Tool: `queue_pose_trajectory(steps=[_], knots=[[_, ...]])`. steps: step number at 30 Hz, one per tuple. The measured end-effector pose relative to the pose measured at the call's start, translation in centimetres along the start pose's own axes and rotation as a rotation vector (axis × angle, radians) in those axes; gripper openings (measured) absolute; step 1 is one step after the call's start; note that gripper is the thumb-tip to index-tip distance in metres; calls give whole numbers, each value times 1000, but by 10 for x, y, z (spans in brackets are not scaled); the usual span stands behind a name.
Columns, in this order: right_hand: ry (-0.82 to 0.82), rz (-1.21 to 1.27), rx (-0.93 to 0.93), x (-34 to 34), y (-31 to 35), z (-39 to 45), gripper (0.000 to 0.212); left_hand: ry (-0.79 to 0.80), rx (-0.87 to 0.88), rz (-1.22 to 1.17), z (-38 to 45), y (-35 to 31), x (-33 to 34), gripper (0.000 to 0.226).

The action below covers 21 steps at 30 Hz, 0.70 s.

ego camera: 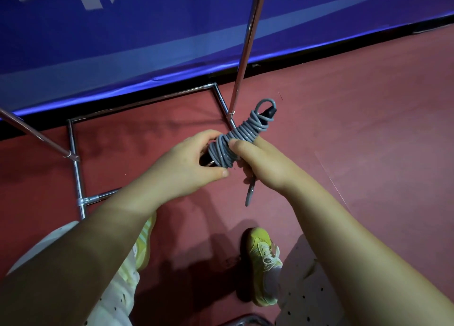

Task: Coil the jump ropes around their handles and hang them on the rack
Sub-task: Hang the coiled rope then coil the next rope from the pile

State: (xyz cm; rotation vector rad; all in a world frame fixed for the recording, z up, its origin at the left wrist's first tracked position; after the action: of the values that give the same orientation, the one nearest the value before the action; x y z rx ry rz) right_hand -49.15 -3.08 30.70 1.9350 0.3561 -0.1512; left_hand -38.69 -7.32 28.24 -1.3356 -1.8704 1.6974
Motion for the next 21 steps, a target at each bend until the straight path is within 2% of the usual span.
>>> queue_pose_trajectory(steps=[6,9,11,13,15,17,19,21], knots=[[59,3,44,8,-2,2,23,-38,-32,212,-4,-2,-1,66],[110,-101,43,17,0,2,21,-32,64,287,-5,-15,8,46],[101,-88,41,16,0,2,20,-47,71,290,-5,-17,7,43],[82,-1,79,11,-6,1,13,-39,10,164,-1,-8,4,47],[65,137,159,4,-16,0,28,-14,-40,-79,3,4,1,52],[68,288,176,-2,-21,-2,35,-12,-64,-261,9,14,-4,58],[77,372,147,-5,-22,-2,40,-25,-75,-419,11,15,-7,51],[63,346,102,-8,-19,-2,40,-48,-120,-540,12,17,-9,40]])
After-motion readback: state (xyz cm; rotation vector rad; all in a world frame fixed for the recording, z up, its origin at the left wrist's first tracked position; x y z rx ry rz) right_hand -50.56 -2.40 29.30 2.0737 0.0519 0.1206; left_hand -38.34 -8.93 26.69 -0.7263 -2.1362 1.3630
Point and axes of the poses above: each hand's wrist, its own z-axis towards the middle knuckle, its own x-axis out of the palm, y = z × x, the point moved 9 cm from there along z, towards the middle knuckle, and after that the axes turned 7 degrees about y, right-handed, at the moved point
